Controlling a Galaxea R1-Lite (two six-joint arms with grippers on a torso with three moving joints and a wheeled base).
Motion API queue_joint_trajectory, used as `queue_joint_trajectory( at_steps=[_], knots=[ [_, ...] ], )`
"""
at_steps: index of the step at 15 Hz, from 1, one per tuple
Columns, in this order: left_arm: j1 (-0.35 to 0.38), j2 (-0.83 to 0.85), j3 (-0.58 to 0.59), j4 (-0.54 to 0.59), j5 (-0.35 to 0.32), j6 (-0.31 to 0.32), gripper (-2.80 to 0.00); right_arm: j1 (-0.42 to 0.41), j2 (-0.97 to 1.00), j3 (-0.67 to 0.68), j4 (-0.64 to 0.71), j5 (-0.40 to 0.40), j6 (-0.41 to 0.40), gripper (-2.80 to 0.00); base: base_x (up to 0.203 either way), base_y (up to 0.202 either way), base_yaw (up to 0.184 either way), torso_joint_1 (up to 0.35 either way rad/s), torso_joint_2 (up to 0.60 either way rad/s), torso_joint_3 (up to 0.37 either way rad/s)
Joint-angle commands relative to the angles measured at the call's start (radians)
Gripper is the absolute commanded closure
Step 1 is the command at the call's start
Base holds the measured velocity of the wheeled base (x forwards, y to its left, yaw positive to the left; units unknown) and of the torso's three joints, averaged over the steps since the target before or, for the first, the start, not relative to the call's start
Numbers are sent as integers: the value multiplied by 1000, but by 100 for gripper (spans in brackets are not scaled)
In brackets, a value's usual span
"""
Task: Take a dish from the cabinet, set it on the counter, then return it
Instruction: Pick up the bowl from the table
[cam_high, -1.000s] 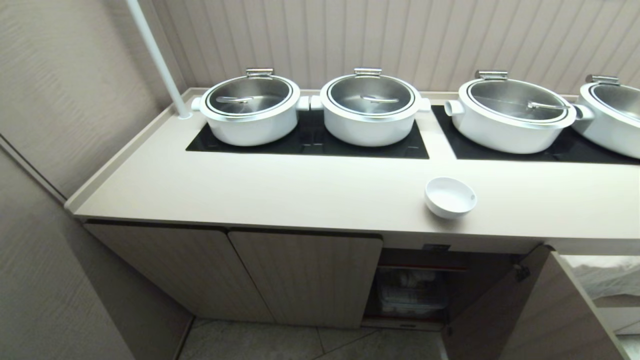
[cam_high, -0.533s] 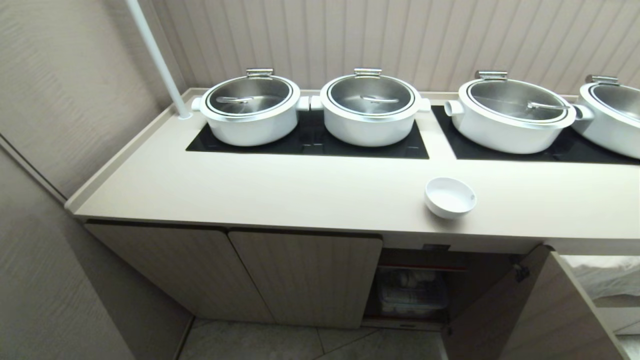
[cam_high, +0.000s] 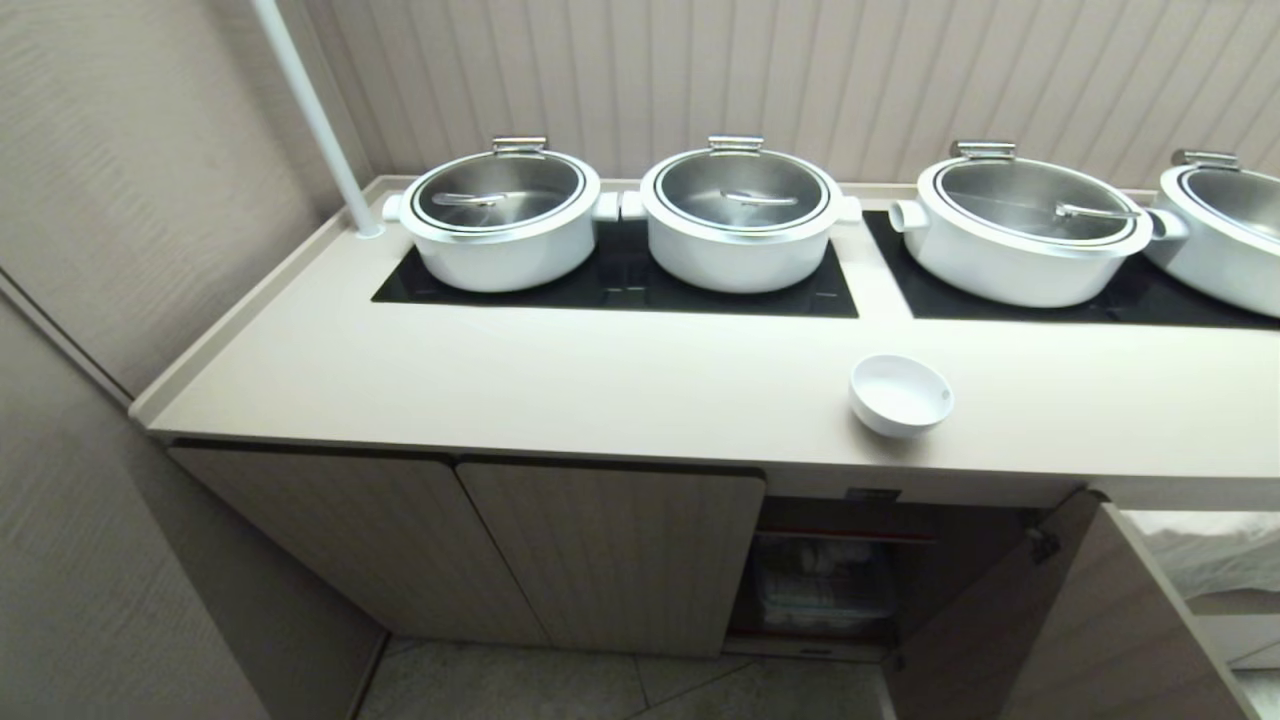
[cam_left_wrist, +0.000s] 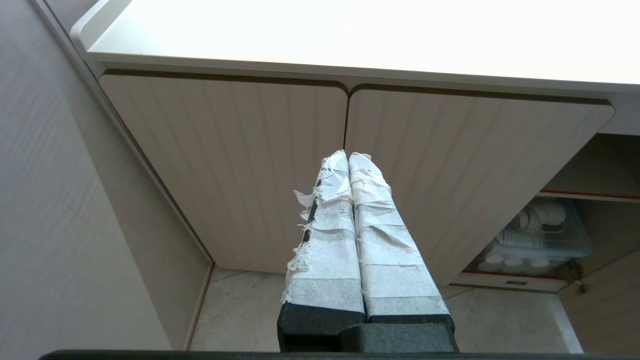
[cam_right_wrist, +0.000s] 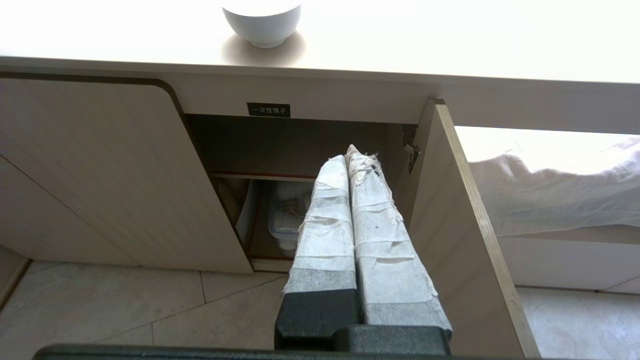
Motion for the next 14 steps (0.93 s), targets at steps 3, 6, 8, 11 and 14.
queue_joint_trajectory(
  at_steps=[3, 6, 8, 11, 14],
  knots=[
    [0, 0, 0, 0, 0, -1, 0, 1, 2, 0, -1, -1, 0, 0, 0, 0, 0, 0, 0, 0],
    [0, 0, 1, 0, 1, -1, 0, 1, 2, 0, -1, 0, 0, 0, 0, 0, 0, 0, 0, 0],
    [0, 0, 0, 0, 1, -1, 0, 1, 2, 0, -1, 0, 0, 0, 0, 0, 0, 0, 0, 0],
    [0, 0, 1, 0, 1, -1, 0, 0, 2, 0, -1, 0, 0, 0, 0, 0, 0, 0, 0, 0],
    [0, 0, 1, 0, 1, -1, 0, 1, 2, 0, -1, 0, 0, 0, 0, 0, 0, 0, 0, 0]
  ],
)
